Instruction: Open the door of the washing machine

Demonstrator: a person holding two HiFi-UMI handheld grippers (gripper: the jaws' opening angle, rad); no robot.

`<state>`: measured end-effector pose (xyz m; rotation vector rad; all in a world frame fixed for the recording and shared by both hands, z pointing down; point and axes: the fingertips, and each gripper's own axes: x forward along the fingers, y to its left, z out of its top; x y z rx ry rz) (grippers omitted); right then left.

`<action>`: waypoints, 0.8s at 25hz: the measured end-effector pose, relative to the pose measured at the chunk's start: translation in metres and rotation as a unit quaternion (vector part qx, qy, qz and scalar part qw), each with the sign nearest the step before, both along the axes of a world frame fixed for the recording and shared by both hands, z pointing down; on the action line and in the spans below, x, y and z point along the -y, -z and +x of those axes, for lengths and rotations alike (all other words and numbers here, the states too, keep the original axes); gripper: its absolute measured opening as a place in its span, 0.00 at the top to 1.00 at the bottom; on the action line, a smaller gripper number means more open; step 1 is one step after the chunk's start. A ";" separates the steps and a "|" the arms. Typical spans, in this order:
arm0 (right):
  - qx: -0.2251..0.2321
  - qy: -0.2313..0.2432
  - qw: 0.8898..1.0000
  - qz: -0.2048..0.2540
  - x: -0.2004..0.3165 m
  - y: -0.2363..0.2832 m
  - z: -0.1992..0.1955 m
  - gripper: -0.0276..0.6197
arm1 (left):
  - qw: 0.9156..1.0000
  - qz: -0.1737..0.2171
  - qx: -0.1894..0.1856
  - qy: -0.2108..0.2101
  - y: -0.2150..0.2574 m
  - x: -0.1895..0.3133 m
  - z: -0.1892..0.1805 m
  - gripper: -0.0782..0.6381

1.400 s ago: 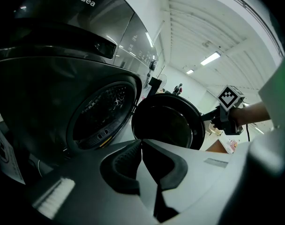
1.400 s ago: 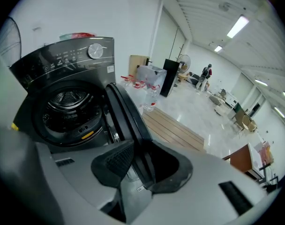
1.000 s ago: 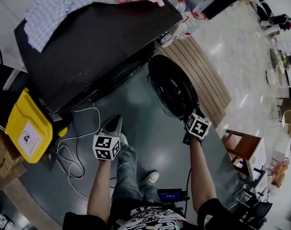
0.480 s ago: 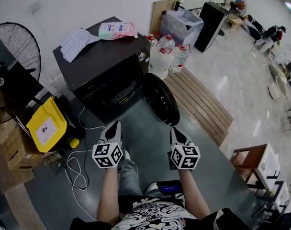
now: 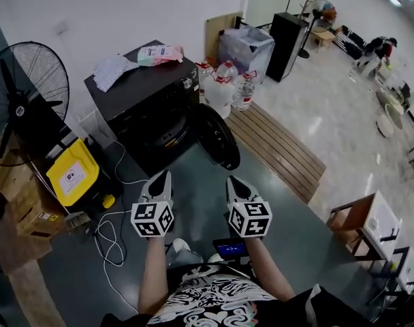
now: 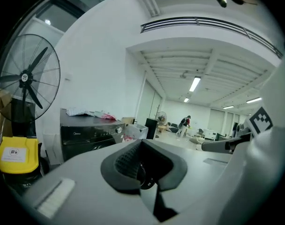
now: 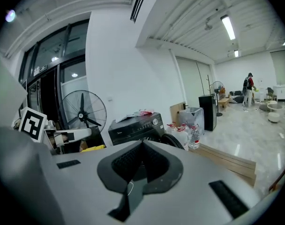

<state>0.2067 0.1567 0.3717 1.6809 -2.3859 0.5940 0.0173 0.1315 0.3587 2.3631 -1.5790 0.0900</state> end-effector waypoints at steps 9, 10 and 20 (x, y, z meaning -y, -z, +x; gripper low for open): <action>-0.002 0.018 1.000 -0.002 -0.026 0.003 -0.005 0.95 | 1.000 -0.008 -0.002 0.019 -0.001 -0.033 -0.001 0.89; -0.002 0.019 1.000 -0.002 -0.027 0.002 -0.005 0.95 | 1.000 -0.007 -0.003 0.021 -0.001 -0.035 -0.002 0.89; -0.006 0.019 1.000 -0.001 -0.034 0.003 -0.003 0.95 | 0.999 -0.008 -0.002 0.033 0.000 -0.044 -0.010 0.89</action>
